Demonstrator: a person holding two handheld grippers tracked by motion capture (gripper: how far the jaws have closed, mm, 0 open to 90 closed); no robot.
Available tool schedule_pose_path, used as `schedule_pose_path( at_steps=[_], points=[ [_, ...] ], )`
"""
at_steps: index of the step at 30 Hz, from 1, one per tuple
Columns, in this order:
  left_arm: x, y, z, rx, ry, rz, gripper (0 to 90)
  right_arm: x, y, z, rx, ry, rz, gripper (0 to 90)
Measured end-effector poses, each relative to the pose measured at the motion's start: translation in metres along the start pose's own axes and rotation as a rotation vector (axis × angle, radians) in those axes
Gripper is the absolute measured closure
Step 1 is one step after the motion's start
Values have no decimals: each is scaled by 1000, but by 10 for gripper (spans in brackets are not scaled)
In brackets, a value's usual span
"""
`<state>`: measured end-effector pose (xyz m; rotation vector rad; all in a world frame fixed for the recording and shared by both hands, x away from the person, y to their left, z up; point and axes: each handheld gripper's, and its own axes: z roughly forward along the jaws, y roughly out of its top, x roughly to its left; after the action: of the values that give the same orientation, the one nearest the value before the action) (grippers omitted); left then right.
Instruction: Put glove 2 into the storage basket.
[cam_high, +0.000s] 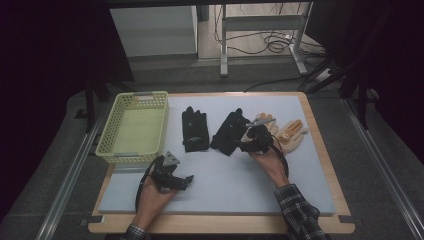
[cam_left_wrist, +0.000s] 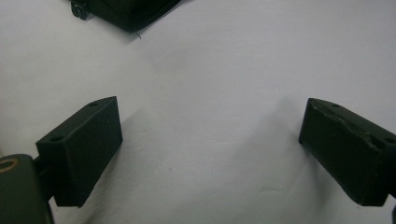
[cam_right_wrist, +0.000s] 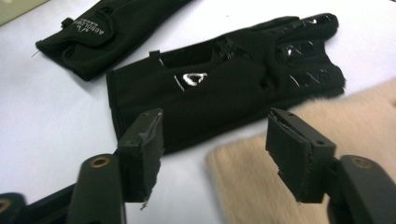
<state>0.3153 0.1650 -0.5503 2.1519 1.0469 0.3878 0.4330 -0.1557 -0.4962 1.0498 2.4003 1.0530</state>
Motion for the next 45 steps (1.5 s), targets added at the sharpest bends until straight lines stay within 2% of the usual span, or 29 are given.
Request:
schedule_pose_path(
  at_steps=[6,10,14,17,22,23,25,26,27,29,30,31,32,33,37,41,45],
  points=[
    [0,0,0,0,0,0,61,0,13,16,8,-20,-15,464],
    [0,0,0,0,0,-1,61,0,22,27,11,-22,-4,457],
    [0,0,0,0,0,-1,61,1,29,41,19,-44,-11,336],
    [0,0,0,0,-1,-1,61,-2,32,52,26,-51,18,274],
    [0,0,0,-1,-1,0,61,-6,34,70,57,-79,29,236],
    [0,0,0,-1,-1,-1,61,-6,33,76,75,-76,29,228],
    [0,0,0,-1,-1,-4,61,-6,33,79,75,-76,29,231],
    [0,0,0,-1,-1,-3,61,-5,33,80,80,-71,30,252],
    [0,0,0,-1,-1,-3,61,-4,34,82,80,-67,31,317],
    [0,0,0,-1,-1,-3,61,-3,34,81,80,-72,31,349],
    [0,0,0,-1,0,0,61,-3,35,79,81,-75,26,492],
    [0,0,0,-1,0,-3,61,-3,35,79,81,-75,26,492],
    [0,0,0,-1,0,-3,61,-4,34,78,78,-64,26,541],
    [0,0,0,-1,1,-3,61,-5,32,75,66,-69,29,693],
    [0,0,0,-2,1,-4,61,-5,29,74,57,-78,19,759],
    [0,0,0,-1,0,-4,61,-3,29,73,60,-85,4,780],
    [0,0,0,-2,0,-5,61,-6,30,68,51,-65,-2,788]
  ],
)
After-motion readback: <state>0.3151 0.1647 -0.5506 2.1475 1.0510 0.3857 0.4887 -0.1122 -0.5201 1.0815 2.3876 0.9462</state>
